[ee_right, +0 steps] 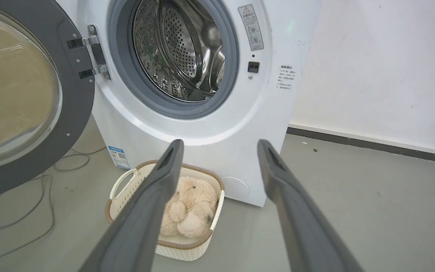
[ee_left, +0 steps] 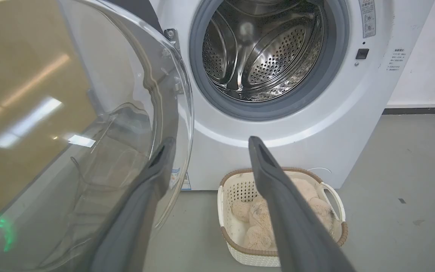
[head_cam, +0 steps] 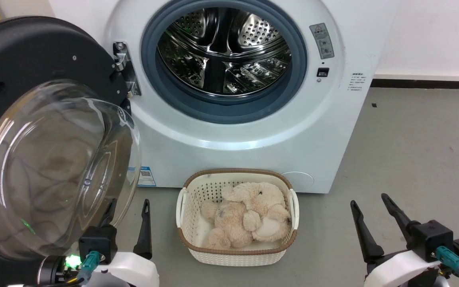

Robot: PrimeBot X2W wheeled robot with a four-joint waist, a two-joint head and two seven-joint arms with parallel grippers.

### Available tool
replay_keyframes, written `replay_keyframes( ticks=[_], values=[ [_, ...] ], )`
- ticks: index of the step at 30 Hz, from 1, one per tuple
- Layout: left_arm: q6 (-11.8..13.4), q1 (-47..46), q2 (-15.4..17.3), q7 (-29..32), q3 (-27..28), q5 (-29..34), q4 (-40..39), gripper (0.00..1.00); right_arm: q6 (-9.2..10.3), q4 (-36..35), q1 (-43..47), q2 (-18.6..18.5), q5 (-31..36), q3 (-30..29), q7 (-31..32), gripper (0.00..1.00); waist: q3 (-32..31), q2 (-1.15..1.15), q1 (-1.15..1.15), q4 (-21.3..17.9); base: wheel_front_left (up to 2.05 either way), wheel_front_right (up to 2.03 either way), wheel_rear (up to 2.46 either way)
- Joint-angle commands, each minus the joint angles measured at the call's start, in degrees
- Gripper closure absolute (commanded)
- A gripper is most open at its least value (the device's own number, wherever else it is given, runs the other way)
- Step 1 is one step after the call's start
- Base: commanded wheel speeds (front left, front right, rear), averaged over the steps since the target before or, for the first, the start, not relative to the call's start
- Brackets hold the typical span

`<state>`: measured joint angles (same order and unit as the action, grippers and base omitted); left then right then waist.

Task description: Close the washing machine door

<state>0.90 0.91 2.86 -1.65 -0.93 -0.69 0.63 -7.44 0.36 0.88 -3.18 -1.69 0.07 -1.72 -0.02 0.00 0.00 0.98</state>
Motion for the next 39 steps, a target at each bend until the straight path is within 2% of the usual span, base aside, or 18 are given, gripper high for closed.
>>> replay_keyframes(
  ticks=[1, 19, 39],
  values=[
    [0.3, 0.0, 0.0, -0.8, -0.1, -0.5, 0.3, 0.00, -0.01, 0.0, 0.4, 0.0, -0.6, 0.1, -0.8, 0.00, 0.0, 0.00, 0.00, 0.4, 0.00, 0.00, 0.00],
    [0.8, 0.2, 0.0, -2.8, -0.5, -0.9, 0.6, 0.00, -0.01, 0.2, 0.9, 0.1, -2.2, 0.8, -2.8, 0.00, -0.4, 0.00, 0.00, 5.0, 0.00, 0.00, 0.00],
    [1.6, 0.7, 0.0, -5.2, -0.9, -1.5, 0.4, 0.00, -0.02, 1.1, 1.2, 0.1, -3.6, 1.9, -5.2, 0.00, -0.6, 0.00, 0.00, 12.3, 0.00, 0.00, 0.00]
  ],
)
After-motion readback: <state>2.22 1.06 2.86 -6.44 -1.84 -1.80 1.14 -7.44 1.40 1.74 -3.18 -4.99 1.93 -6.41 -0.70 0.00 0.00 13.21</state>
